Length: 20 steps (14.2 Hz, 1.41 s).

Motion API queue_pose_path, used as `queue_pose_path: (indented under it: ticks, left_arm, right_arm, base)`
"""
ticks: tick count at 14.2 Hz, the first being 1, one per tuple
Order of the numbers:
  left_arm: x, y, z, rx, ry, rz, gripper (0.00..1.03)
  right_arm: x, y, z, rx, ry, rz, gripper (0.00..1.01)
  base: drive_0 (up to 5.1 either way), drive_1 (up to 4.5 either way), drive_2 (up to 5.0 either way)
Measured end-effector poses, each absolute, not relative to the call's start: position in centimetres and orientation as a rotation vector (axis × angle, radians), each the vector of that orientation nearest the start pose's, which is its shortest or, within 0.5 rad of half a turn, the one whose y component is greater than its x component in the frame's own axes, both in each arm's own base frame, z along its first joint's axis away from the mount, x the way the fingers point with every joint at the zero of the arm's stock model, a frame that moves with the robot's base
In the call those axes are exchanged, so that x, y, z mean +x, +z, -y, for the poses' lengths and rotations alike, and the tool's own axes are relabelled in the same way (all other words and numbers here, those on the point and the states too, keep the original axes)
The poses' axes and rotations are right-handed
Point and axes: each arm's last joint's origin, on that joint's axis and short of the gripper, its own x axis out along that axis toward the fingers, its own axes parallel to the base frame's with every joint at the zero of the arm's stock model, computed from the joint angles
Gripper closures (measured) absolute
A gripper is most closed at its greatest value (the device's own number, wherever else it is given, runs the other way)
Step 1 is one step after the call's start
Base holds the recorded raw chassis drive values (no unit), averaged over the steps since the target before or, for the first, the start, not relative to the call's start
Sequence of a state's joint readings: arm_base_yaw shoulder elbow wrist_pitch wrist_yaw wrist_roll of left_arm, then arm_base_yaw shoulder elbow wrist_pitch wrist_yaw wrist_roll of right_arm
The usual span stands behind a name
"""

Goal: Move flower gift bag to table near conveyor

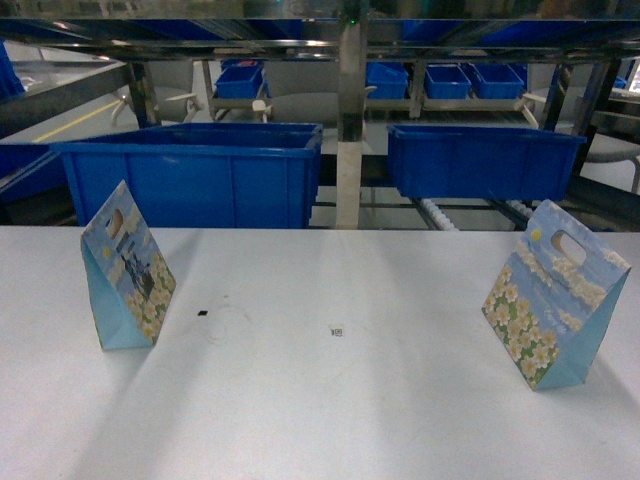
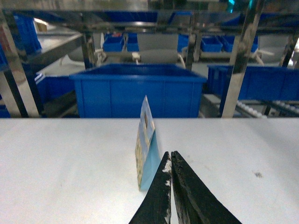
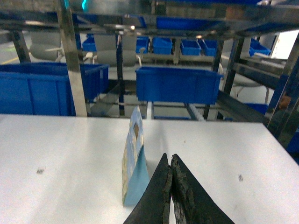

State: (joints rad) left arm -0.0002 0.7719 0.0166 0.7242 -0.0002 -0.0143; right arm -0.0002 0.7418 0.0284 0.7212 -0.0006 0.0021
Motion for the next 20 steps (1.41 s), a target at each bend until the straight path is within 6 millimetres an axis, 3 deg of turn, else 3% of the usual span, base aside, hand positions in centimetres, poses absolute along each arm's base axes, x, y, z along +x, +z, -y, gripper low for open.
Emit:
queue_pose_path:
  ticks: [1, 9, 20]
  left_arm:
    - [14.3, 16.5, 0.0, -0.015, 0.001, -0.004, 1.01]
    - [12.0, 17.2, 0.0, -0.014, 0.001, 0.019, 1.01]
    - [9.7, 16.7, 0.0, -0.014, 0.001, -0.005, 1.01]
  right_arm:
    - [14.3, 16.1, 0.0, 0.002, 0.0, -0.036, 0.99]
    - [11.9, 17.1, 0.0, 0.002, 0.0, 0.015, 0.99]
    - [9.7, 16.7, 0.0, 0.002, 0.0, -0.002, 0.99]
  base:
    - [0.0, 0.0, 0.0]
    - [0.0, 0.0, 0.0]
    - [0.0, 0.0, 0.0]
